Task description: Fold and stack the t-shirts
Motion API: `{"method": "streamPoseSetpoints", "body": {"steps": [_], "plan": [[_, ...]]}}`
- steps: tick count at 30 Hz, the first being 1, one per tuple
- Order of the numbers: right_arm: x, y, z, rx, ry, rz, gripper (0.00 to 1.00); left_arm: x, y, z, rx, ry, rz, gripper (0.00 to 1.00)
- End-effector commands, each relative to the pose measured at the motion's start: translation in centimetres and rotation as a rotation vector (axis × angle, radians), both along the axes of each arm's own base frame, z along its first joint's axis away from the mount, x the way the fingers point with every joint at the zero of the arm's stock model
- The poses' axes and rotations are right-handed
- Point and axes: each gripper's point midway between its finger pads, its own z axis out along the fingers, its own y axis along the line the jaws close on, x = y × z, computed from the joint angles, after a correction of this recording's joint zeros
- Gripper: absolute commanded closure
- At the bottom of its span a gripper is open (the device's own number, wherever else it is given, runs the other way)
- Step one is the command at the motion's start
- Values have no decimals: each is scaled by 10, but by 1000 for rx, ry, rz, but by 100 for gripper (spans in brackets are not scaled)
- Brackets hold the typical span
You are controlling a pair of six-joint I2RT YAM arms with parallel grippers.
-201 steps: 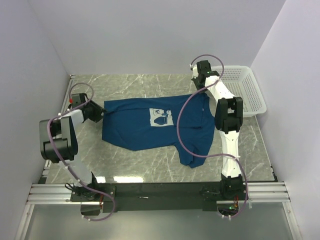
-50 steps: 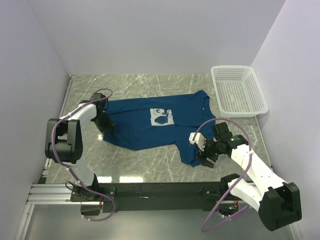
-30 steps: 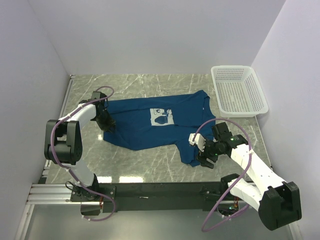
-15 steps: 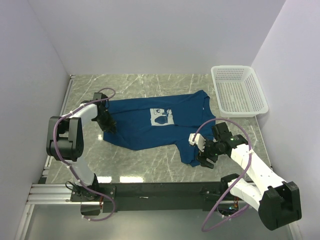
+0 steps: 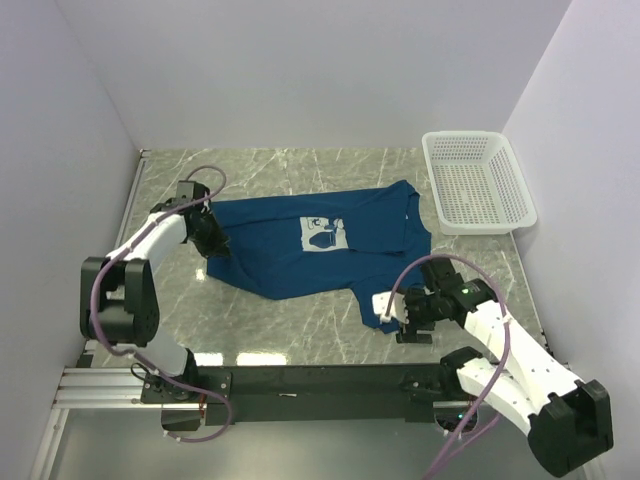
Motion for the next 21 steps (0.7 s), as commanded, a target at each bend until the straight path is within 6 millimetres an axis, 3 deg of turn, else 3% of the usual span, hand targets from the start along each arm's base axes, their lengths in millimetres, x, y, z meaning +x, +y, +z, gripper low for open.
{"method": "streamPoseSetpoints", "body": {"steps": [1,4,8,15,18,20,21], "plan": [[1,14,-3,-11,-83,164,23,-8,-6,8,-46,-43,-37,99],[-2,23,-9,-20,-55,179,36,-15,-8,6,-66,-41,-41,99],[6,26,-30,-113,-30,154,39,-19,-9,5,-82,-45,-44,99],[4,21,-43,-186,31,140,48,-21,-9,11,-98,-61,-48,99],[8,22,-41,-194,31,121,73,-21,-11,13,-115,-72,-50,99],[16,27,-29,-183,25,90,100,-22,-11,13,-119,-72,-51,99],[21,29,-21,-176,11,74,100,-23,-11,14,-119,-74,-50,99]]}}
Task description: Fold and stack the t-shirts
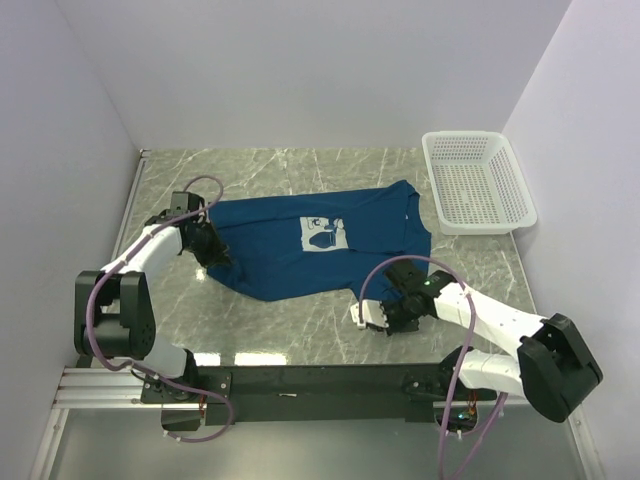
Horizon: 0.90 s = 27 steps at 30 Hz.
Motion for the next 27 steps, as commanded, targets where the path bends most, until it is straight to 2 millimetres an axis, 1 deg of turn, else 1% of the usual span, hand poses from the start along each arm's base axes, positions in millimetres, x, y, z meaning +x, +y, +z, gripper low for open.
{"method": "streamPoseSetpoints", "body": {"steps": [1,2,3,4,5,7,8,9,10,11,12,14,15,16,17,19,20,21,22,23,24,25,26,27], "plan": [[27,15,33,52,-75,-62,100,2,-2,13,-23,-60,-23,99],[37,19,49,88,-112,-90,100,2,-2,14,-25,-61,-24,99],[57,28,77,148,-167,-149,100,3,-1,15,-25,-64,-23,99],[77,22,91,163,-209,-230,100,3,-1,17,-26,-68,-24,99],[108,29,124,232,-296,-323,100,3,0,17,-25,-68,-25,99],[152,15,150,258,-417,-504,100,4,2,17,-23,-71,-19,99],[191,-3,171,262,-562,-658,88,4,3,18,-24,-71,-15,99],[200,-8,175,270,-576,-736,48,5,2,18,-31,-73,-17,99],[205,-11,175,265,-578,-756,32,5,2,18,-32,-73,-18,99],[207,-11,177,291,-573,-781,24,5,2,17,-34,-70,-20,99],[200,-7,176,331,-547,-776,15,6,1,18,-38,-76,-26,99],[197,-5,175,342,-537,-769,13,7,1,19,-39,-79,-28,99],[192,-5,169,326,-506,-755,13,7,1,19,-38,-81,-29,99],[188,-1,166,340,-465,-728,12,7,0,18,-39,-79,-31,99],[184,-1,158,318,-417,-719,12,6,0,17,-43,-77,-33,99],[179,4,150,328,-333,-687,14,6,-1,16,-49,-76,-36,99],[180,8,136,312,-271,-689,14,7,-2,17,-53,-80,-38,99],[180,11,134,307,-233,-700,16,6,-2,17,-55,-80,-37,99],[182,13,128,301,-196,-714,20,6,-2,16,-55,-80,-37,99],[187,15,109,264,-136,-739,22,6,-3,16,-54,-80,-38,99],[195,18,111,271,-101,-792,24,5,-2,15,-55,-78,-37,99],[201,21,106,266,-62,-817,28,5,-3,15,-56,-78,-38,99],[206,22,85,237,15,-852,31,5,-3,15,-56,-78,-38,99],[216,26,89,247,38,-889,33,5,-3,14,-58,-79,-37,99]]}}
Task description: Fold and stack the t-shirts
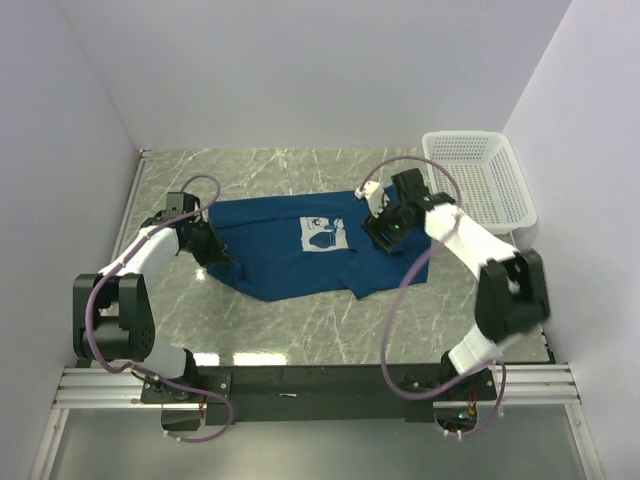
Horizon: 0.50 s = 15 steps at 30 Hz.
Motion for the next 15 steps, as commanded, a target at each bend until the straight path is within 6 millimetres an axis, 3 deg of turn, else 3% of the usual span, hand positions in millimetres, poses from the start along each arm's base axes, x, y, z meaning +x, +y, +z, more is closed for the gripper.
{"method": "streamPoseSetpoints", "body": {"steps": [1,2,6,15], "plan": [[16,11,-10,81,151,-111,34,3,-3,7,-18,-54,-26,99],[20,12,-25,75,193,-124,35,3,-4,6,-20,-51,-27,99],[43,14,-35,66,214,-166,36,2,-4,3,-23,-47,-30,99],[44,16,-67,42,307,-146,40,2,4,4,-32,-48,-8,99]]}}
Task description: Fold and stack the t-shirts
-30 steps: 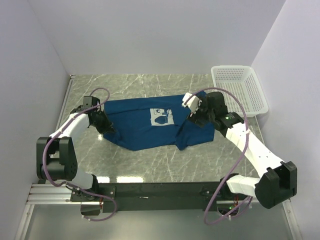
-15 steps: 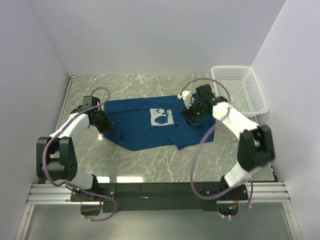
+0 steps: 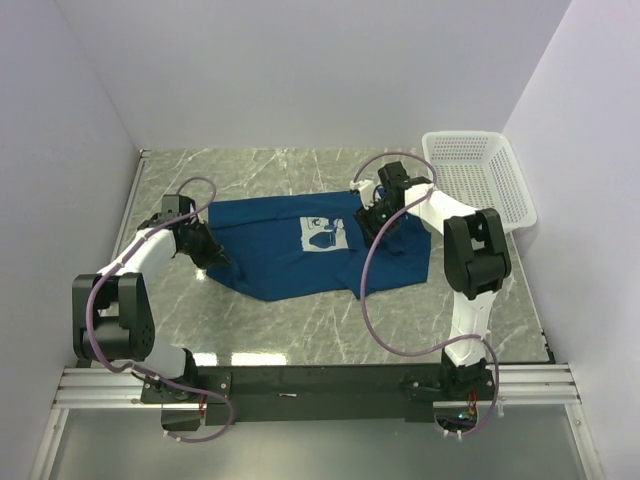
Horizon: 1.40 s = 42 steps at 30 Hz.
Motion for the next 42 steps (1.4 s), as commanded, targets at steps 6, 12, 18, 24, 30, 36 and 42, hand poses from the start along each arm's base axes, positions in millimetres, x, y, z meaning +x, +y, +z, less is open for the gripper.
{"method": "streamPoseSetpoints", "body": {"steps": [6,12,18,24,30,36,42], "plan": [[1,3,-9,11,51,12,51,1,-1,10,-15,-51,-22,99],[-2,3,-5,11,44,33,73,-1,-1,7,-20,-43,-22,99],[0,0,13,30,11,31,90,0,1,9,-13,-46,-20,99],[4,-6,45,68,-43,20,100,0,6,13,-8,-51,-10,99],[-13,-21,92,132,-128,45,100,-9,13,9,-19,-48,24,99],[-14,-44,121,144,-236,14,100,-17,21,5,-45,-38,73,99],[-9,-56,125,139,-255,-9,100,-18,30,6,-53,-29,102,100]]}}
